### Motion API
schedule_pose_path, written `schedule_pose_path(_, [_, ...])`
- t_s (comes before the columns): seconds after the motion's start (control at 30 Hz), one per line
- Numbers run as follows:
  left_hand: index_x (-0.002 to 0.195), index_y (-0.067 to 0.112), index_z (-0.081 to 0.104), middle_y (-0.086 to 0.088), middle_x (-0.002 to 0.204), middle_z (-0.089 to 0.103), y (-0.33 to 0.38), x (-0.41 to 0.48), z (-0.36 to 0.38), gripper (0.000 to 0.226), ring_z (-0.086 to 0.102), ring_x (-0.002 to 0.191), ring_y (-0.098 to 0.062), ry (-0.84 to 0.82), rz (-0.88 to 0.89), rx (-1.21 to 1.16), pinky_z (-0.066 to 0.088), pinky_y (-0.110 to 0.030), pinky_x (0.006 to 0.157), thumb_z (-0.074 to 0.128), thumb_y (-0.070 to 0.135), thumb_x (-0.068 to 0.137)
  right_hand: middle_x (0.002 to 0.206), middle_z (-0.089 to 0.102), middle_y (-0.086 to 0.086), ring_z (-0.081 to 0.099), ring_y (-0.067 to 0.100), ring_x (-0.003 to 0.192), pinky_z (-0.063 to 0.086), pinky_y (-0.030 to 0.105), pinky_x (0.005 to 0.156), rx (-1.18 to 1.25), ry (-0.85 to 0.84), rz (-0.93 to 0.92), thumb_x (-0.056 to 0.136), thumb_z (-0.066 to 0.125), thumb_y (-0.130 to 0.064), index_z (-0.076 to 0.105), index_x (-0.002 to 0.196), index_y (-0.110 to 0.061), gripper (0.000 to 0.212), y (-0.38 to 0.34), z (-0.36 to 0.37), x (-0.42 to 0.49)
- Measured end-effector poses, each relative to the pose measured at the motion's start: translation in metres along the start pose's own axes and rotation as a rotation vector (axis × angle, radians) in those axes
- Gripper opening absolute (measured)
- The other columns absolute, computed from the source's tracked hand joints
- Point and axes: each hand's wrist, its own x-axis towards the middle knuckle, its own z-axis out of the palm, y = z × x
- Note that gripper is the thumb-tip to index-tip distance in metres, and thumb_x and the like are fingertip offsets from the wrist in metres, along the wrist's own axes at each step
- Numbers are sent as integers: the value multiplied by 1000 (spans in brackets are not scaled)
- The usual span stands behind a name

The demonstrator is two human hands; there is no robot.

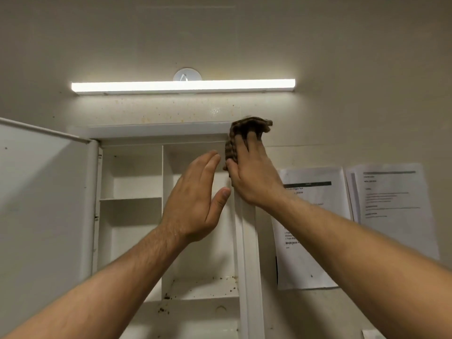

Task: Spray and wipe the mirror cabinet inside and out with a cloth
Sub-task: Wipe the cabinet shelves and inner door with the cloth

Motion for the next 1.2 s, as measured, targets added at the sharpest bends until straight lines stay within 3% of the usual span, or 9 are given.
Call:
schedule_pose_path(0.13, [158, 7, 33, -11, 163, 36, 0, -24, -1, 71, 34, 151, -23, 12, 46, -30, 30, -37, 121, 33, 52, 103, 170, 25, 10, 6, 30, 161, 9, 49, 130, -217, -77, -456, 105, 40, -44, 36, 159, -17, 60, 25, 12, -75])
schedule_pose_path(0.3, [159, 7, 31, -13, 165, 34, 2, -45, 5, 70, 32, 152, -27, -34, -16, -11, 30, -47, 123, 31, 51, 104, 152, 55, 13, 36, 31, 150, 18, 46, 129, -441, -346, -862, 107, 32, -47, 55, 148, -12, 58, 59, -8, -107])
schedule_pose_path(0.43, [159, 7, 30, -12, 165, 34, 10, -50, 20, 71, 30, 153, -24, -21, -73, -104, 28, -44, 125, 31, 52, 104, 160, 42, 19, 25, 35, 156, 14, 49, 129, -345, -193, -585, 107, 35, -46, 46, 153, -9, 60, 54, -5, -87])
schedule_pose_path(0.53, [159, 9, 30, -10, 165, 34, 16, -56, 29, 69, 30, 153, -23, -10, -101, -138, 28, -41, 125, 33, 50, 105, 165, 33, 18, 15, 33, 159, 12, 53, 129, -271, -220, -676, 101, 47, -51, 47, 153, -9, 67, 50, 22, -140])
schedule_pose_path(0.7, [160, 6, 30, -11, 166, 32, 22, -71, 36, 70, 28, 154, -24, -66, -132, -156, 28, -44, 125, 32, 50, 105, 141, 64, 13, 57, 32, 134, 36, 46, 118, -212, -348, -938, 94, 60, -48, 68, 134, -10, 55, 52, 33, -186])
schedule_pose_path(0.77, [160, 6, 30, -11, 166, 32, 20, -75, 39, 70, 29, 154, -24, -79, -138, -149, 27, -42, 125, 31, 49, 105, 140, 65, 14, 56, 34, 134, 37, 47, 119, -241, -316, -947, 94, 60, -43, 68, 133, -9, 52, 57, 27, -160])
schedule_pose_path(0.97, [157, 3, 34, -15, 162, 38, 19, -100, 43, 67, 35, 150, -28, -104, -132, -178, 33, -44, 122, 40, 44, 104, 144, 58, 21, 38, 40, 147, 20, 56, 126, -147, -87, -521, 87, 59, -39, 66, 130, -3, 56, 36, 52, -177])
schedule_pose_path(1.1, [158, 4, 34, -14, 165, 34, 20, -132, 48, 66, 30, 153, -28, -221, -62, -94, 27, -42, 125, 42, 43, 105, 122, 71, 19, 65, 39, 118, 40, 50, 112, -137, -177, -665, 91, 60, -43, 75, 116, -3, 50, 33, 64, -248])
schedule_pose_path(1.2, [157, 3, 35, -16, 166, 32, 29, -151, 54, 64, 29, 154, -30, -285, -40, -52, 25, -47, 126, 43, 39, 105, 121, 71, 18, 64, 36, 119, 37, 49, 118, -154, -136, -743, 95, 54, -47, 74, 116, -3, 53, 44, 59, -236])
